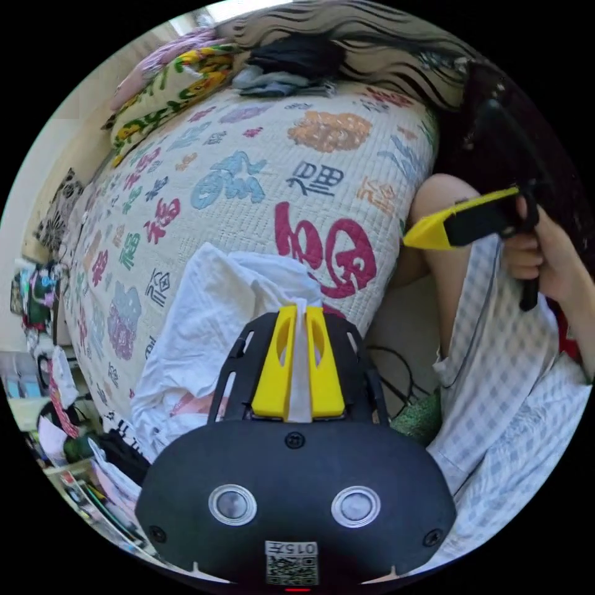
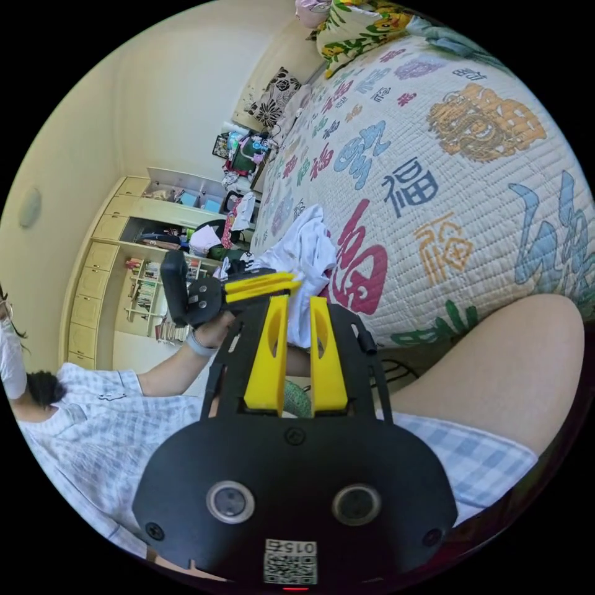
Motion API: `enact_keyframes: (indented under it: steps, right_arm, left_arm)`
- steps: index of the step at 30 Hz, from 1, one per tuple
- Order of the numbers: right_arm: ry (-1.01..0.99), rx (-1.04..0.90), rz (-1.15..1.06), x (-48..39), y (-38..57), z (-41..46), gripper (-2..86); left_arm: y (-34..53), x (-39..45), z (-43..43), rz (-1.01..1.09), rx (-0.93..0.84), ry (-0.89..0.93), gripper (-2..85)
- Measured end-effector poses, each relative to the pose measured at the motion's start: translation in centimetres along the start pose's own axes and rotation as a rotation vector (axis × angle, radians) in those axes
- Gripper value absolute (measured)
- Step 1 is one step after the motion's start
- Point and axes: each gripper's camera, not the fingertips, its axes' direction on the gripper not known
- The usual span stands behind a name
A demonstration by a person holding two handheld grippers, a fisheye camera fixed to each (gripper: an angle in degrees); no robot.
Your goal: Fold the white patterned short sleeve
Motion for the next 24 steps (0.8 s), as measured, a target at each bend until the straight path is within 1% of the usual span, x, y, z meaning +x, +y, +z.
enact_keyframes:
  steps: [1,3,4,6,8,12,15,17,19,21,24]
  right_arm:
    - [0.012,-0.006,-0.014,-0.4,0.1,0.0,6.4]
    - [0.071,-0.049,-0.094,-2.4,0.6,0.6,7.1]
    - [0.086,-0.061,-0.118,-3.0,0.7,0.9,7.4]
    - [0.116,-0.101,-0.227,-5.6,1.0,2.4,8.5]
    - [0.116,-0.126,-0.309,-7.5,1.1,3.7,9.8]
    - [0.181,-0.184,-0.465,-11.3,0.7,7.5,11.6]
    - [0.234,-0.211,-0.47,-12.3,0.1,9.6,11.5]
    - [0.234,-0.203,-0.456,-12.7,-0.1,10.1,10.8]
    - [0.261,-0.182,-0.419,-12.8,-0.2,10.3,9.3]
    - [0.247,-0.162,-0.349,-12.6,-0.1,10.0,8.1]
    - [0.242,-0.139,-0.264,-12.8,0.9,9.1,8.1]
  left_arm:
    - [0.4,-0.8,-0.7,-0.031,0.025,0.018,2.2]
    - [2.1,-4.6,-4.1,-0.155,0.141,0.137,1.7]
    - [2.5,-5.7,-5.0,-0.183,0.169,0.176,1.6]
    - [4.7,-10.0,-8.5,-0.291,0.274,0.286,1.3]
    - [6.5,-12.6,-11.2,-0.328,0.351,0.335,1.1]
    - [10.7,-16.3,-15.7,-0.381,0.47,0.33,0.9]
    - [13.3,-18.0,-17.2,-0.422,0.496,0.315,0.8]
    - [14.8,-19.0,-17.7,-0.447,0.51,0.335,0.7]
    - [16.3,-19.9,-18.1,-0.473,0.527,0.352,0.6]
    - [18.2,-21.0,-18.4,-0.511,0.535,0.371,0.6]
    - [20.5,-22.1,-19.0,-0.538,0.555,0.396,0.6]
